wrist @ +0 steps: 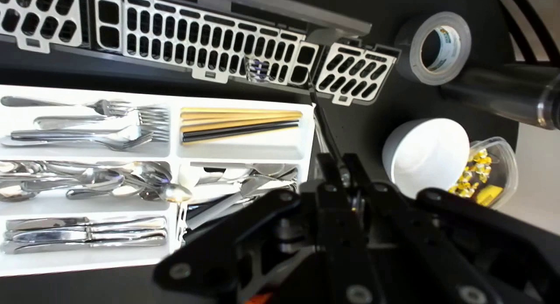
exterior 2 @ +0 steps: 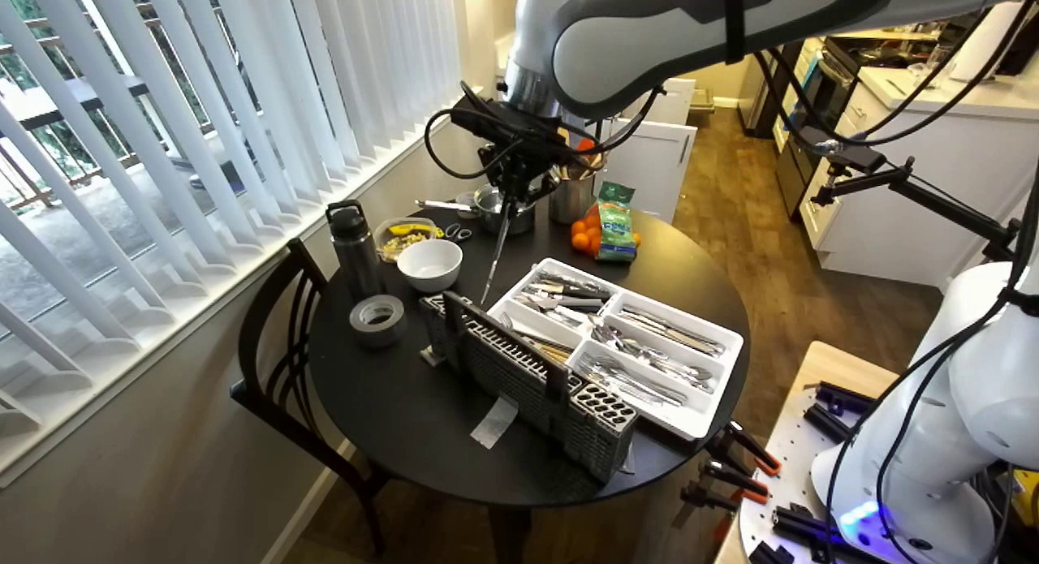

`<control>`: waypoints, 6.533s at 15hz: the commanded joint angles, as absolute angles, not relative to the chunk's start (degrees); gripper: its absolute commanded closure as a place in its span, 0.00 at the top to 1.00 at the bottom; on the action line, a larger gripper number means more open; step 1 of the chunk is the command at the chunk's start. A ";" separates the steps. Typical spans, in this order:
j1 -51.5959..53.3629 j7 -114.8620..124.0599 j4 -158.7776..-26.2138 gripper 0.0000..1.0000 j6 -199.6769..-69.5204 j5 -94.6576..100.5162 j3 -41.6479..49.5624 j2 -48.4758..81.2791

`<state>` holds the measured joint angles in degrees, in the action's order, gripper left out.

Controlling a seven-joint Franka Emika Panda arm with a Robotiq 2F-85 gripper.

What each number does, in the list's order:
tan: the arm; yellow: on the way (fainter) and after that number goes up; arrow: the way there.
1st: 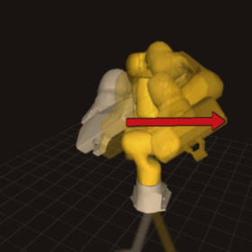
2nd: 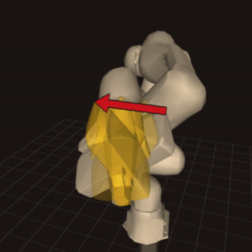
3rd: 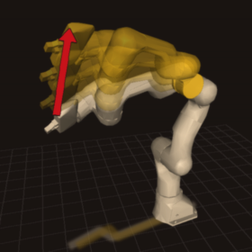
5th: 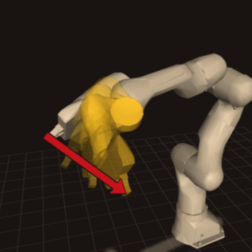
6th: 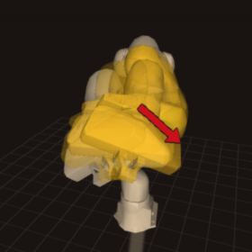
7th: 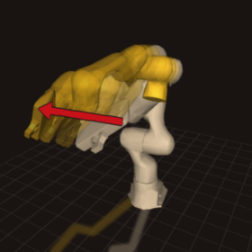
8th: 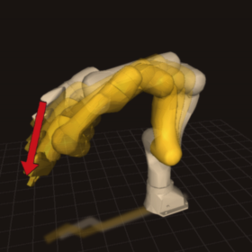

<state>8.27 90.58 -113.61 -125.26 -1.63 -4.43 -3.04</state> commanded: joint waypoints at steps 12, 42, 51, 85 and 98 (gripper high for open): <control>1.67 113.78 -107.00 0.02 -116.45 18.67 -4.77 1.28; 4.85 119.80 -101.61 0.02 -101.33 12.56 2.11 16.82; 5.71 121.95 -105.31 0.02 -96.02 17.79 2.81 12.41; 1.17 119.38 -103.28 0.02 -78.80 17.05 5.46 19.47; -0.15 119.02 -99.98 0.02 -82.56 16.27 7.56 28.46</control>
<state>0.46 120.93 -100.39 -81.91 16.64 7.38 28.01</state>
